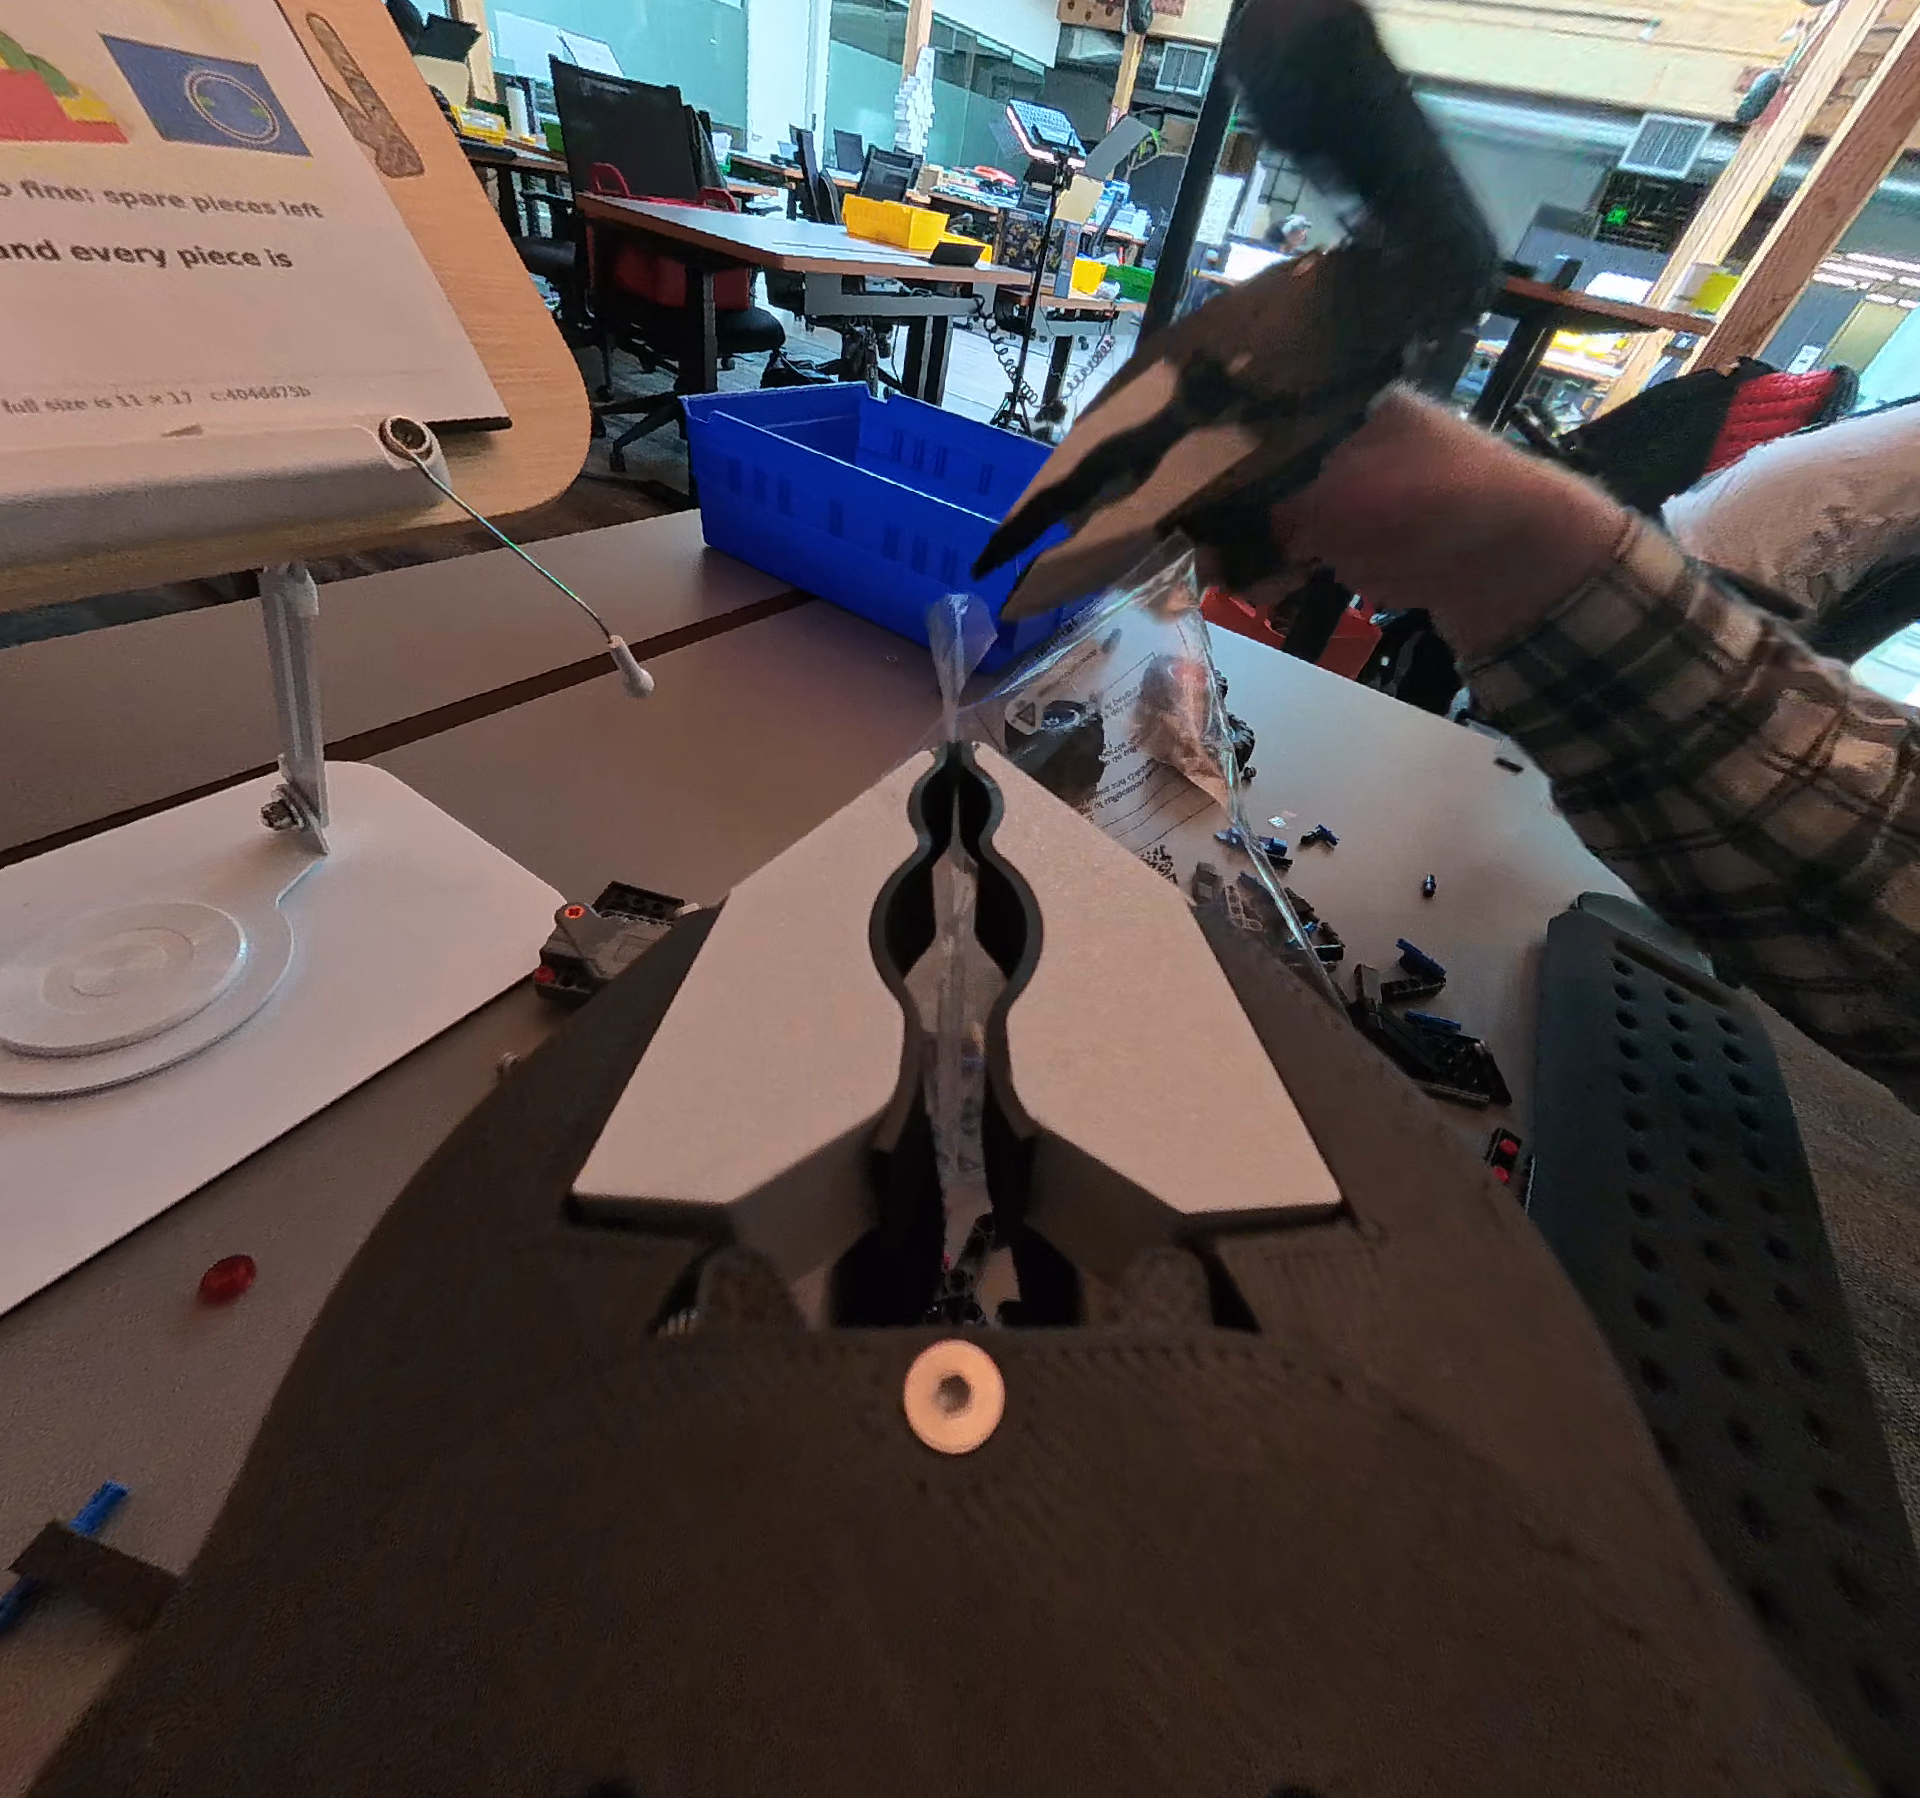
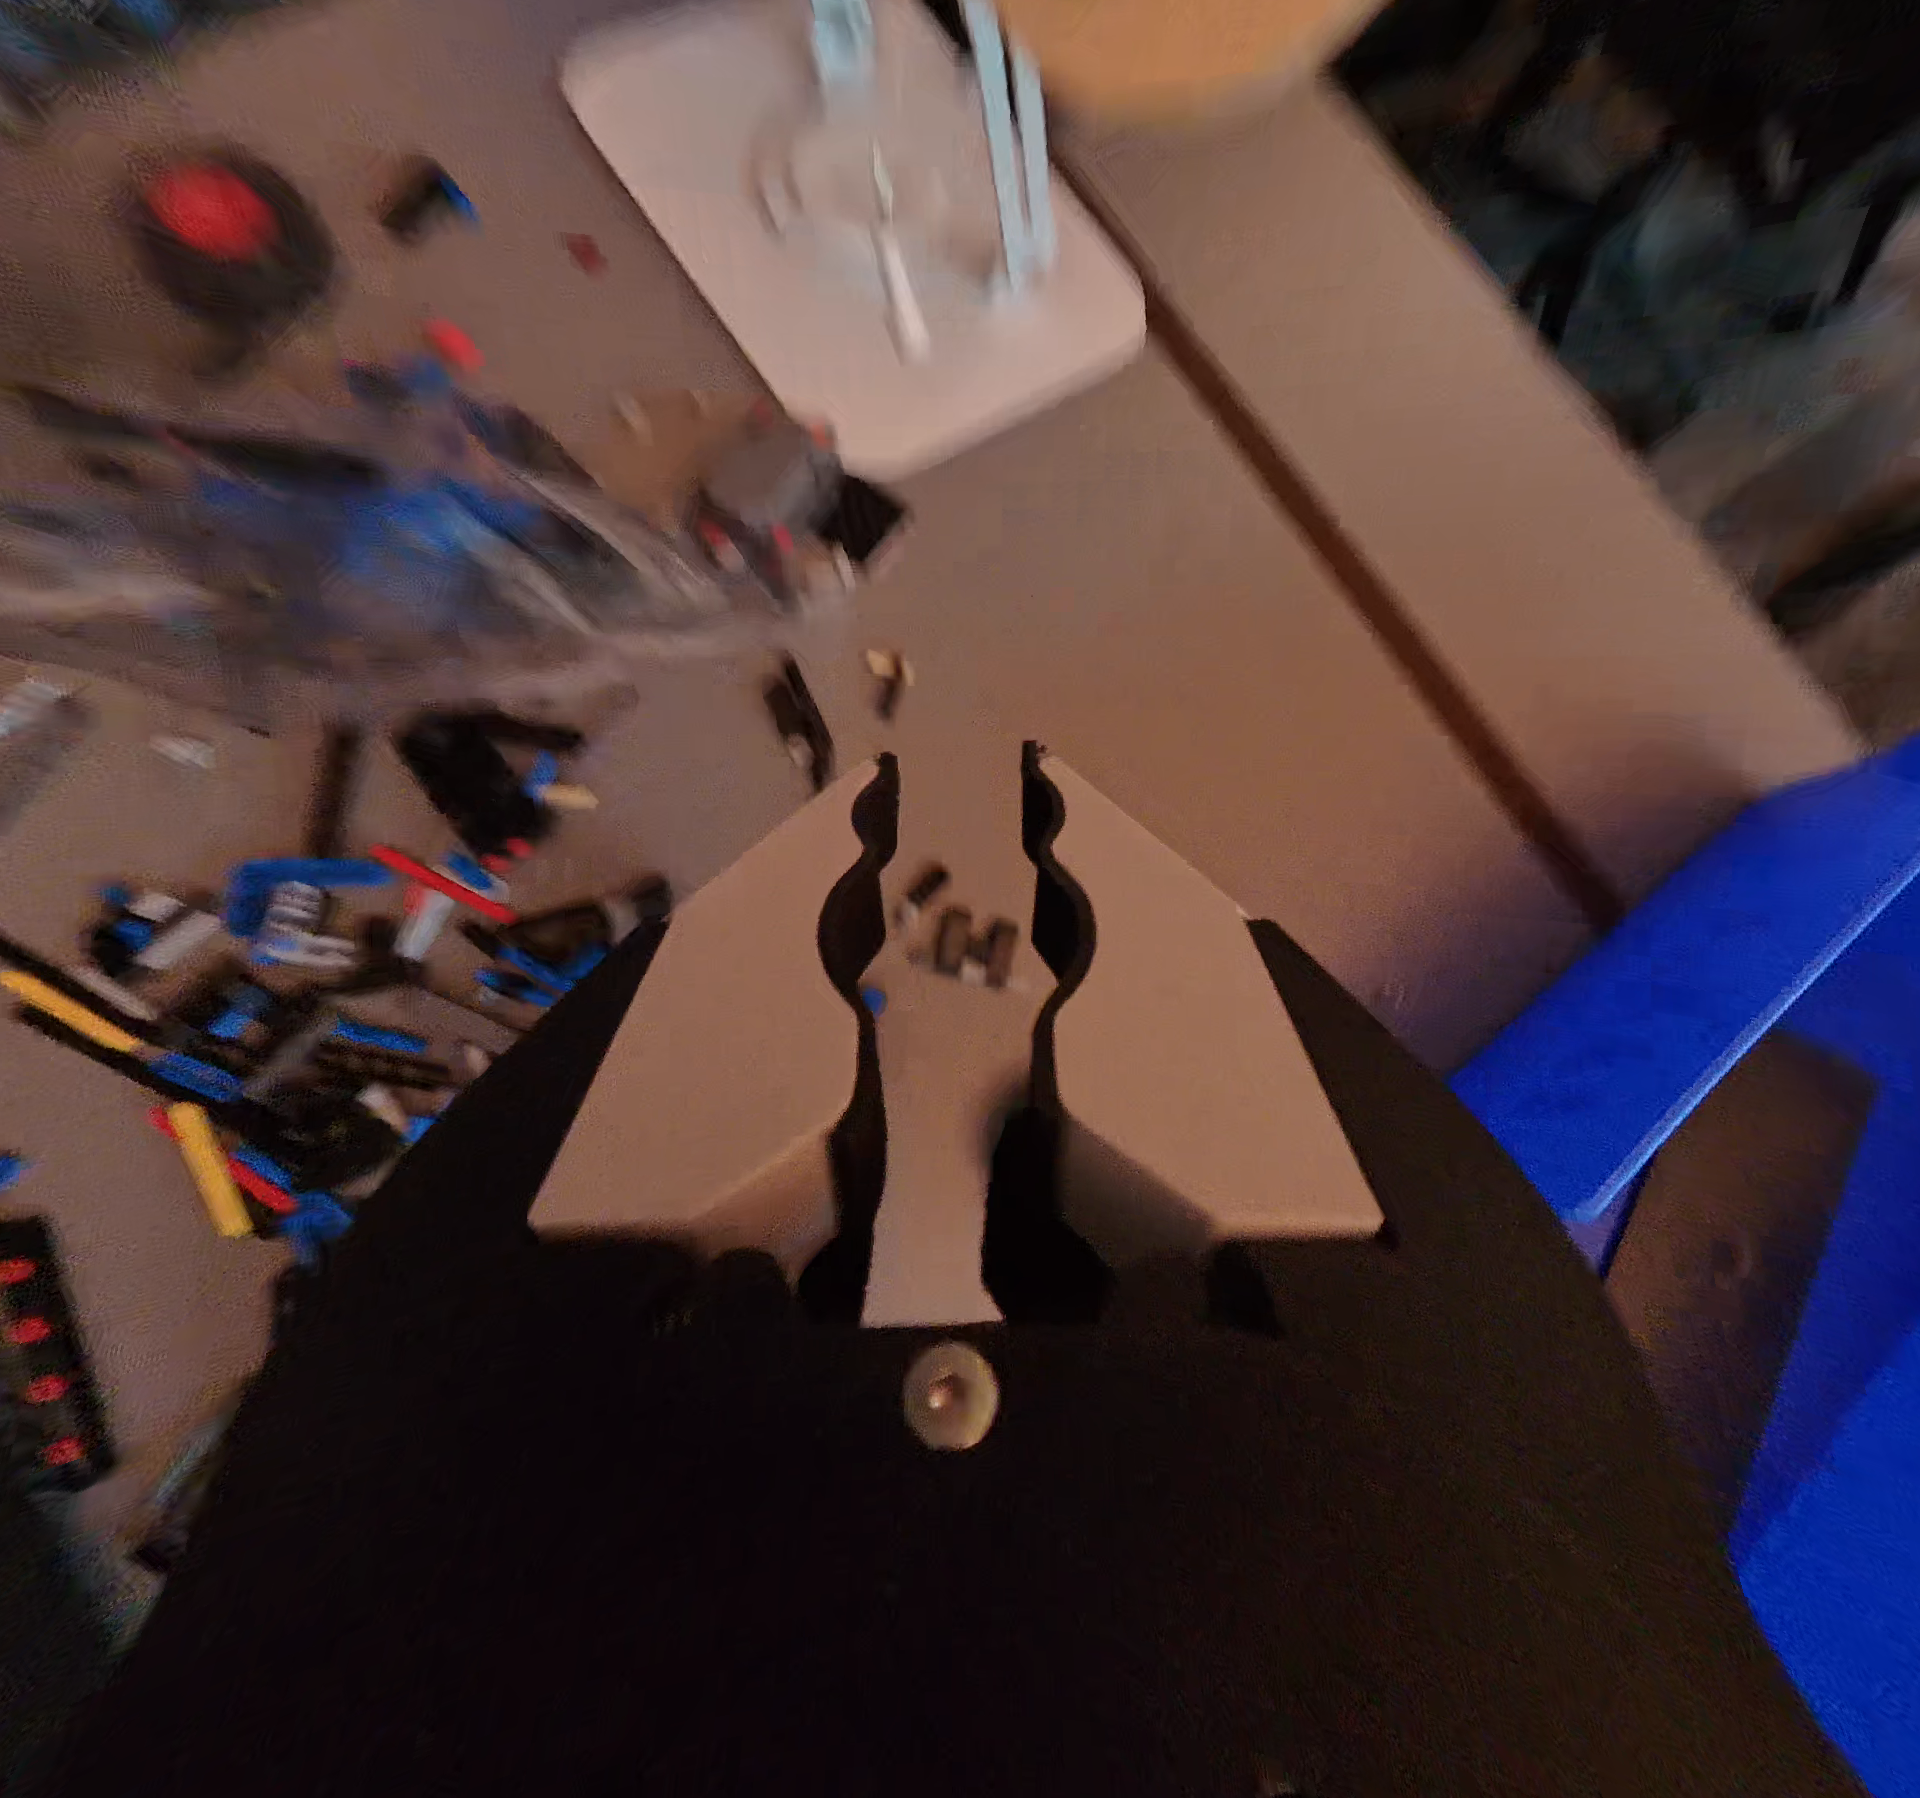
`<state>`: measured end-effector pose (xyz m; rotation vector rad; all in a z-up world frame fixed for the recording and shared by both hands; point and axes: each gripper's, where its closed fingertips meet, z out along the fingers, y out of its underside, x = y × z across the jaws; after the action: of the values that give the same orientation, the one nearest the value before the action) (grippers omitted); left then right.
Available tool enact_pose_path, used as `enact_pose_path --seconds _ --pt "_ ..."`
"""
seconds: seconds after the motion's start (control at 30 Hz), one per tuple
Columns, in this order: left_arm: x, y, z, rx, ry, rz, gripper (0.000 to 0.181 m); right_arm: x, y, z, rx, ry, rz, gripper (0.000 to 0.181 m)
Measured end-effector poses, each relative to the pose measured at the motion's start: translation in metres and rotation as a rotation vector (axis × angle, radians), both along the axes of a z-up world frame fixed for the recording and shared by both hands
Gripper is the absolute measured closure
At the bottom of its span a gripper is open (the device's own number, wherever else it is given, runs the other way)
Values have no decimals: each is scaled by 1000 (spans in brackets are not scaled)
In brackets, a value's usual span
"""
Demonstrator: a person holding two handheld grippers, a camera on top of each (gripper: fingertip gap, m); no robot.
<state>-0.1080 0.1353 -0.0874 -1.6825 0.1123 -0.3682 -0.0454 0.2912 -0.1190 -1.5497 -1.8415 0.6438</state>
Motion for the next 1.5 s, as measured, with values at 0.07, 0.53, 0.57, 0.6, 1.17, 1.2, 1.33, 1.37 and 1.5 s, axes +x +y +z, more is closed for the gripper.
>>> enact_pose_path --seconds 0.07,0.53,0.57,0.6,1.17,1.2,1.33,1.37,1.5 --pt "1 0 0 1 7 0 181 7 18 -52 -7 -160 -58 148" --pt "3 1 -5 -16 15 -12 181 21 20 -137 -154 -375 -78 159" --pt "3 1 -5 -17 15 -10 181 22 17 -137 -159 -378 -71 158" --pt "2 1 -5 -17 15 -8 181 24 13 -137 -159 -379 -62 159" --pt "-9 -2 0 7 0 25 181 -50 -40 -139 -108 -294 151 168" --pt "-10 -2 0 7 -2 26 181 -51 -41 -139 -108 -289 153 168" --pt "-10 -2 0 9 -2 25 181 -40 -43 -131 -113 -275 159 168" --pt "-9 -2 1 10 -1 24 181 -35 -42 -124 -117 -256 153 168" --pt "-7 -2 1 11 -1 22 181 -7 -32 -61 -82 -119 106 168"
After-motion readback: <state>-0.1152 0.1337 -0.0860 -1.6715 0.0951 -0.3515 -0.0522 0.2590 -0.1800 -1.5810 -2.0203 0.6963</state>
